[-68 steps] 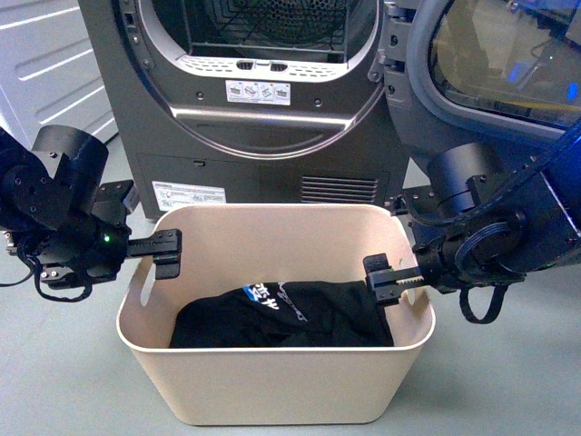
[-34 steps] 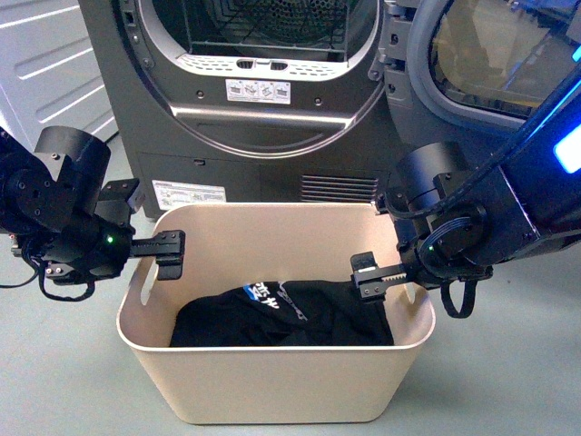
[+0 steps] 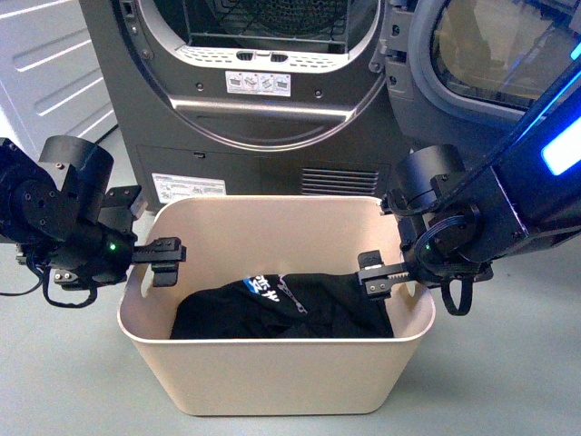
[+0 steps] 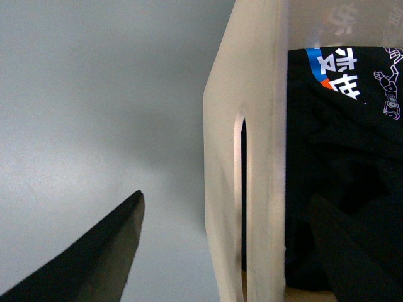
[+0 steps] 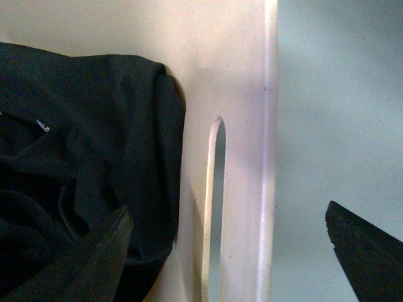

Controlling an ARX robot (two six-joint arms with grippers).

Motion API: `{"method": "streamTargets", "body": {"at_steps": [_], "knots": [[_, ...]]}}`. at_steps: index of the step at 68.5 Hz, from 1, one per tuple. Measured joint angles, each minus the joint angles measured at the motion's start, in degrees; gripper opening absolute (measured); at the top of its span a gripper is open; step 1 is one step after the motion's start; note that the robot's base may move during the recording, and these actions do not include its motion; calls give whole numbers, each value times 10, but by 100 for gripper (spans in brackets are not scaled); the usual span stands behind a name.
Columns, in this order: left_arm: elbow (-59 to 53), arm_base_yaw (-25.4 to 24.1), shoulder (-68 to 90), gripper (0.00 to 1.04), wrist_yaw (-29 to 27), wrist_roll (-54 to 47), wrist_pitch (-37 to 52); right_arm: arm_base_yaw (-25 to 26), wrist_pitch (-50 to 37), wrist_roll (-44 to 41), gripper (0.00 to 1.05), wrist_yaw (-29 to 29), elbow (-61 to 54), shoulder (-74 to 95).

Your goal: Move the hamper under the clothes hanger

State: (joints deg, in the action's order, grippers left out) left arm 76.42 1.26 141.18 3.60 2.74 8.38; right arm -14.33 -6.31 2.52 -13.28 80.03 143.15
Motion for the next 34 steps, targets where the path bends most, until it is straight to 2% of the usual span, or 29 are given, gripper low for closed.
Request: {"method": "streamTargets", "body": {"at_steps": [1,2,11,18,23,34], "knots": [[0,0,0,77,0,0,0,0,0,0,86,-1,0,0],[-3,5,0,37,1,0,4,0,7,4,46,-14,1,0],[-8,8,-1,16,1,0,6,0,7,4,26,-10,1,0],[-11,9,-4,3,-1,2,7,-1,8,4,11,-8,0,0],[-15,9,-8,4,-1,2,7,-1,10,10,2,-5,0,-3],[-22,9,-17,4,-3,3,6,0,16,21,3,-2,-19,-21]]}}
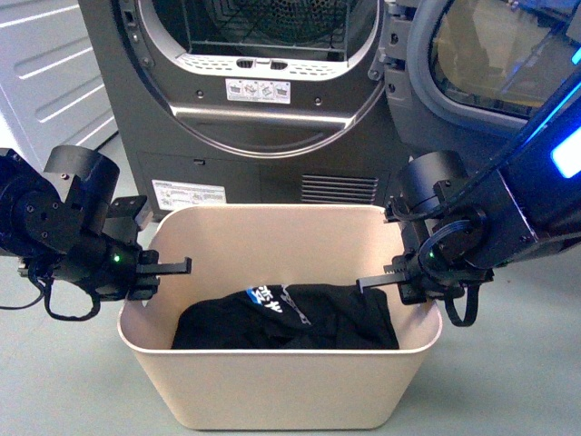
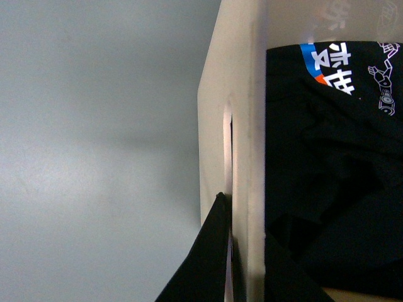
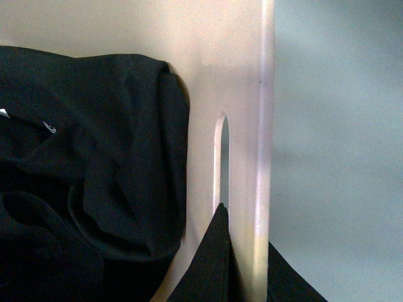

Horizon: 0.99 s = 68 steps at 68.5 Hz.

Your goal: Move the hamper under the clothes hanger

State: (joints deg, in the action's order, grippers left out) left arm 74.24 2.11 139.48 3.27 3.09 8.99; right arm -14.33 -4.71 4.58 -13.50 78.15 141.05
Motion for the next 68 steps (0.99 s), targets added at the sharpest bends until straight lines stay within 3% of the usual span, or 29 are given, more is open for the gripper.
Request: {"method": "streamTargets", "body": {"at_steps": [32,68], "knots": [[-24,-5,-77,4,-19,-7,-2,-3,-15,9,3,16,-100,-124],[-29,-8,-79,4,-29,-11,-3,-9,-21,9,3,21,-110,-130]]}}
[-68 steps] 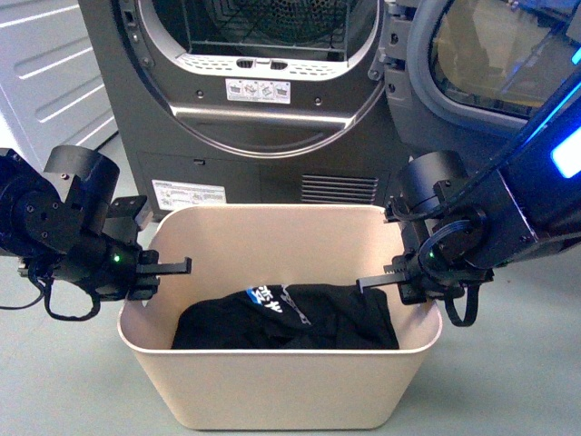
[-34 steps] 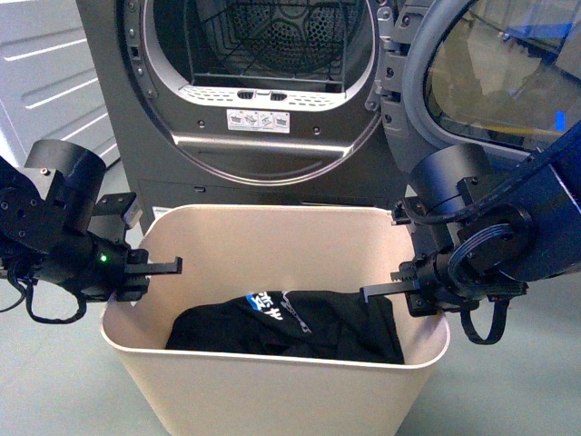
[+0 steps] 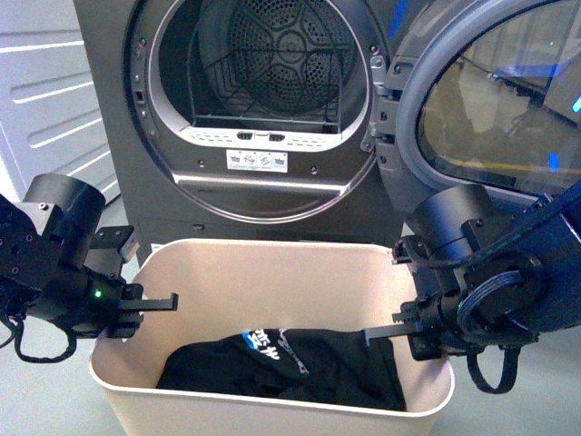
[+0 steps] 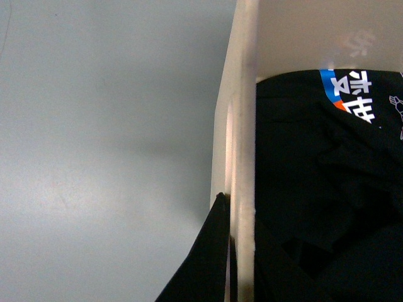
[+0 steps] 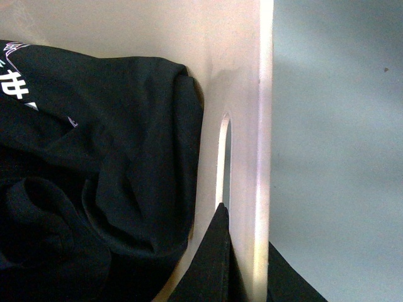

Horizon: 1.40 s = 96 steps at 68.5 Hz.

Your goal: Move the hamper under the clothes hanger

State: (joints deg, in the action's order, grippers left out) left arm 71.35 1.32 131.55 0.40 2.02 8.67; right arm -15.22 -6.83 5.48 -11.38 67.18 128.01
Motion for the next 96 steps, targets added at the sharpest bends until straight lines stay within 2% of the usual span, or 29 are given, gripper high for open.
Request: {"method": "streamTargets", "body": {"at_steps": [9,31,96], "knots": [[0,-14,0,4,-4,0,0,-14,-1,4,3,14,0,0],[0,11,-1,4,10,-2,0,13,-2,1,3,-7,0,-5],[0,2,-4,4,0,-2,0,3,-2,0,3,-1,-1,-5]]}}
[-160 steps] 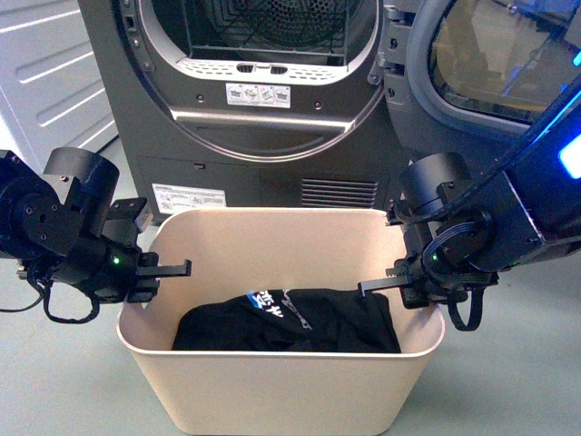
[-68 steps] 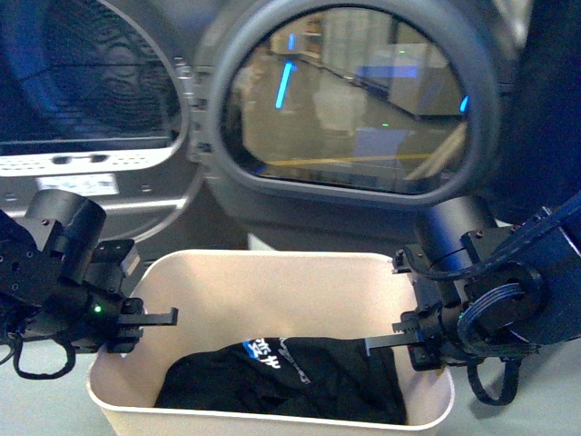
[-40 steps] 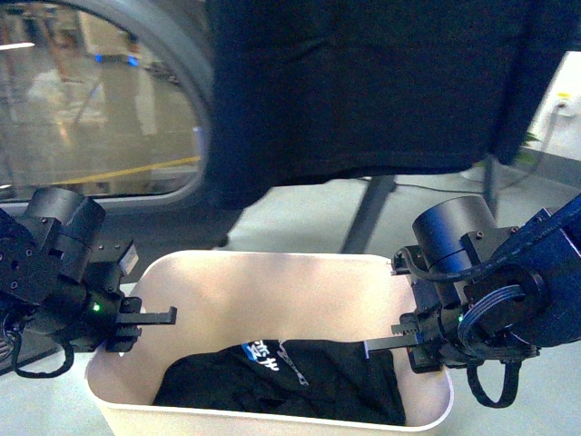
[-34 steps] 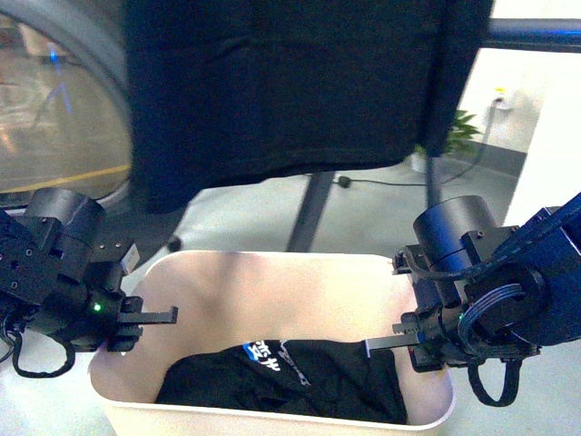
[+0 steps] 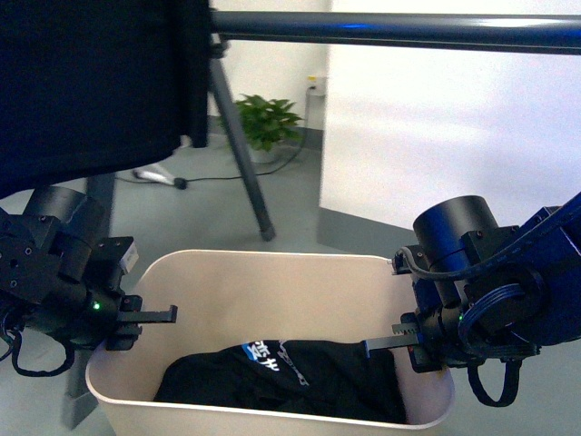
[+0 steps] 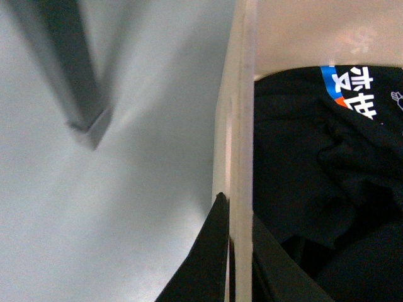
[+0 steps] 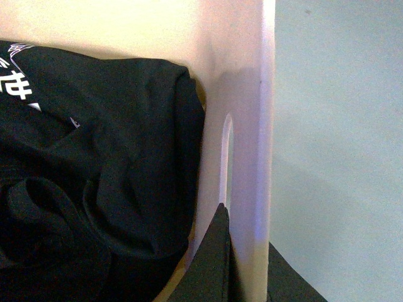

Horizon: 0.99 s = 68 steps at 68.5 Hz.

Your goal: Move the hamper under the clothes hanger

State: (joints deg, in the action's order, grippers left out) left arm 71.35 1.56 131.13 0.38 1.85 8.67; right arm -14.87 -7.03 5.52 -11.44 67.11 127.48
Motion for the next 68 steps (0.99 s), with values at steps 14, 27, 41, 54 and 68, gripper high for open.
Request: {"method": "streamTargets", "body": {"at_steps": [14,27,41,54,68], "knots": [[0,0,0,4,1,0,0,1,0,0,3,0,0,0],[0,1,0,4,2,0,0,1,0,0,3,-1,0,-1],[0,4,0,4,2,0,0,2,0,0,3,-3,-1,-2],[0,17,0,4,16,0,0,17,0,-1,3,-11,-3,-2],[0,4,0,4,2,0,0,3,0,-1,3,-3,-3,-2]]}}
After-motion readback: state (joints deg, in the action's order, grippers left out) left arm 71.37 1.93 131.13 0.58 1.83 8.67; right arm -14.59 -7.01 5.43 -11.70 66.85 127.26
